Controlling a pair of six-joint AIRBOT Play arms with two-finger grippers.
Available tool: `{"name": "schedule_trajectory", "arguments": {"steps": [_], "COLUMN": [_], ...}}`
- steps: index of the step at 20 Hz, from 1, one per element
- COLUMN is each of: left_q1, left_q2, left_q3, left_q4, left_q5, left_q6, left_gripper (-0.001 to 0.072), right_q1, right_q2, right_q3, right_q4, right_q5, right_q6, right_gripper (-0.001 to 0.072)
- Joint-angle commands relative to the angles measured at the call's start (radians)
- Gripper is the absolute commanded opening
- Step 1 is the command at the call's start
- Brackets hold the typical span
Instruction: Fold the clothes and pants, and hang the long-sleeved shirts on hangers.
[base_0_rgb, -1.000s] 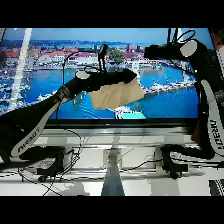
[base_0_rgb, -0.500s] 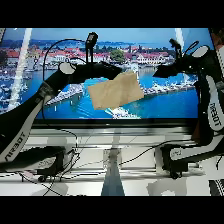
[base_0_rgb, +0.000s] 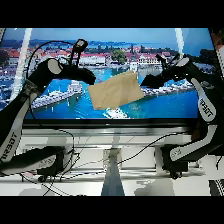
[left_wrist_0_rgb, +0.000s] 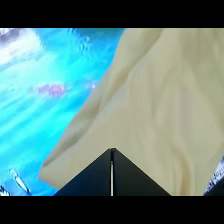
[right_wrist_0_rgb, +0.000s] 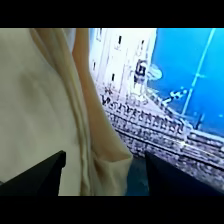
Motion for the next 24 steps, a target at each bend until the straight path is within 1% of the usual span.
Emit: {"name": "schedule_trajectory", "arguments": {"steps": [1, 4, 5, 6, 7, 8, 10, 11, 15, 16, 17, 20, 22, 24], "left_q1": [0.024, 0.024, 0.024, 0.024, 0.024, 0.024, 0.024, 0.027, 0.039, 0.041, 0.042, 0.042, 0.042, 0.042], "left_q2": [0.001, 0.001, 0.001, 0.001, 0.001, 0.002, 0.002, 0.003, 0.051, 0.077, 0.104, 0.185, 0.237, 0.288], "left_q3": [-0.001, -0.001, -0.001, -0.001, -0.001, -0.001, -0.001, -0.001, 0.001, 0.001, 0.001, 0.001, 0.001, 0.001], "left_q4": [0.054, 0.054, 0.054, 0.054, 0.055, 0.057, 0.061, 0.07, 0.187, 0.222, 0.24, 0.248, 0.266, 0.322], "left_q5": [-0.083, -0.084, -0.084, -0.084, -0.084, -0.084, -0.084, -0.084, -0.084, -0.084, -0.084, -0.085, -0.084, -0.085], "left_q6": [-0.032, -0.032, -0.032, -0.032, -0.032, -0.032, -0.032, -0.032, -0.032, -0.032, -0.032, -0.032, -0.032, -0.032], "left_gripper": [0.001, 0.001, 0.001, 0.001, 0.001, 0.001, 0.001, 0.001, 0.001, 0.001, 0.001, 0.001, 0.001, 0.001], "right_q1": [0.06, 0.134, 0.163, 0.192, 0.224, 0.252, 0.296, 0.306, 0.277, 0.256, 0.232, 0.125, 0.04, -0.064], "right_q2": [-0.047, -0.094, -0.101, -0.102, -0.102, -0.102, -0.101, -0.095, -0.019, 0.011, 0.042, 0.161, 0.248, 0.339], "right_q3": [-0.02, -0.019, -0.019, -0.018, -0.015, -0.01, 0.021, 0.045, 0.165, 0.196, 0.223, 0.273, 0.274, 0.274], "right_q4": [0.061, 0.137, 0.169, 0.187, 0.19, 0.182, 0.131, 0.094, -0.047, -0.106, -0.167, -0.345, -0.437, -0.529], "right_q5": [-0.049, -0.05, -0.05, -0.057, -0.061, -0.061, -0.068, -0.067, -0.06, -0.072, -0.082, -0.099, -0.095, -0.068], "right_q6": [0.023, 0.02, 0.018, 0.002, -0.015, -0.036, -0.037, -0.032, -0.019, 0.013, 0.069, 0.23, 0.291, 0.301], "right_gripper": [0.056, 0.0559, 0.0548, 0.0546, 0.053, 0.0354, 0.0074, 0.0013, 0.0013, 0.0012, 0.0013, 0.0012, 0.0012, 0.0012]}}
